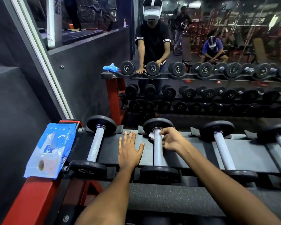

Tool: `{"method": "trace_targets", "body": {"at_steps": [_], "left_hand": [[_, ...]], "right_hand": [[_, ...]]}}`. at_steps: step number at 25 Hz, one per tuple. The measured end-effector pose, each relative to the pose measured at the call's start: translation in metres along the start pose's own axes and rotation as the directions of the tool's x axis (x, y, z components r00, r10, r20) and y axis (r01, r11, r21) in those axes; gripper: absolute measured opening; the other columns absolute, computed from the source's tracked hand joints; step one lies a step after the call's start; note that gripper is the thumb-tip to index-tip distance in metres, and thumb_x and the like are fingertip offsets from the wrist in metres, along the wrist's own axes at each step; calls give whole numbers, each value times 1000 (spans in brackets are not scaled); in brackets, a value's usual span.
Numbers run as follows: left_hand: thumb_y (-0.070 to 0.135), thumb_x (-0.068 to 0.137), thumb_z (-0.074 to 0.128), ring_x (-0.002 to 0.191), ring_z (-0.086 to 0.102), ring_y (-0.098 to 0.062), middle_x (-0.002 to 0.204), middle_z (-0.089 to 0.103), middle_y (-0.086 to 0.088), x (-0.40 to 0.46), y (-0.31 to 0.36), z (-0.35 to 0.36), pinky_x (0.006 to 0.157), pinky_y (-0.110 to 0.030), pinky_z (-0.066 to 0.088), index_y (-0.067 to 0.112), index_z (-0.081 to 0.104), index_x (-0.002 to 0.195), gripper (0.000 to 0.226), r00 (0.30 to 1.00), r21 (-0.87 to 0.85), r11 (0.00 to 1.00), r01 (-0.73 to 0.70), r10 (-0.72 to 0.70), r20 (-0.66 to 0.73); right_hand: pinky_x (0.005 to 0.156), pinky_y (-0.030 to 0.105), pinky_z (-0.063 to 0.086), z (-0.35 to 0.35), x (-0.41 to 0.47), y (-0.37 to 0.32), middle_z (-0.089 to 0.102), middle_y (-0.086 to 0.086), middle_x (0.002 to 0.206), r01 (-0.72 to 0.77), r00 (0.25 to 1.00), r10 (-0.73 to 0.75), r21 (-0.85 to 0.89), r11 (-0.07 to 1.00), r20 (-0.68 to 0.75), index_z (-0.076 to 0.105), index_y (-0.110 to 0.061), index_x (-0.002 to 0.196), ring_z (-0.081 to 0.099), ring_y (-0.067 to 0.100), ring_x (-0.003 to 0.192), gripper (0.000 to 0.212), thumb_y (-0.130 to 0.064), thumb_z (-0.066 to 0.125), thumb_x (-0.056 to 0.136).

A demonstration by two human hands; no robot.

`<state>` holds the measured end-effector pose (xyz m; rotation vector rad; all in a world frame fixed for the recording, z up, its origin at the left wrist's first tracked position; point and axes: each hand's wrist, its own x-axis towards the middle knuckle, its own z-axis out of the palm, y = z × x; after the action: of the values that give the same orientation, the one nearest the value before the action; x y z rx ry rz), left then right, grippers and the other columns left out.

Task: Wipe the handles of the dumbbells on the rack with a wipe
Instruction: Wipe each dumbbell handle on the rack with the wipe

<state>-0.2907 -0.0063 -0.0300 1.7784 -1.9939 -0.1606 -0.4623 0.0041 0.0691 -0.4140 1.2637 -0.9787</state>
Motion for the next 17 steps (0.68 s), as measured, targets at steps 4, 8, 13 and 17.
{"method": "trace_targets", "body": {"at_steps": [4, 8, 13, 17], "left_hand": [[55, 97, 35, 149, -3, -11, 162, 14, 8, -2, 0, -1, 121, -32, -9, 25, 20, 154, 67, 1000, -3, 1000, -3, 3, 10], [55, 97, 33, 149, -3, -11, 162, 14, 7, -3, 0, 0, 121, -32, -9, 24, 21, 154, 66, 1000, 15, 1000, -10, 10, 3], [58, 94, 28, 149, -4, -11, 162, 14, 7, -2, 0, 0, 120, -32, -10, 25, 19, 154, 69, 1000, 13, 1000, -13, 13, 6], [61, 90, 19, 150, -3, -12, 162, 13, 6, -4, 0, 0, 120, -33, -10, 24, 19, 154, 74, 1000, 32, 999, -18, 18, 19]], "right_hand": [[67, 36, 45, 7, -11, -20, 53, 17, 81, -60, 997, 63, 68, 996, -37, 47, 1, 81, 56, 30, 70, 29, 0, 31, 56], [63, 31, 43, 20, -14, -25, 41, 9, 72, 40, 988, -25, 98, 994, -152, 40, -6, 72, 44, 24, 58, 22, 5, 33, 54], [81, 33, 43, 33, -5, -30, 38, 7, 68, 109, 980, -100, 44, 993, -173, 40, -4, 65, 42, 23, 64, 17, 8, 28, 59], [82, 29, 38, 26, -7, -27, 40, 7, 71, -33, 982, 28, -23, 999, -185, 39, -7, 67, 42, 21, 61, 16, 2, 31, 78]]}}
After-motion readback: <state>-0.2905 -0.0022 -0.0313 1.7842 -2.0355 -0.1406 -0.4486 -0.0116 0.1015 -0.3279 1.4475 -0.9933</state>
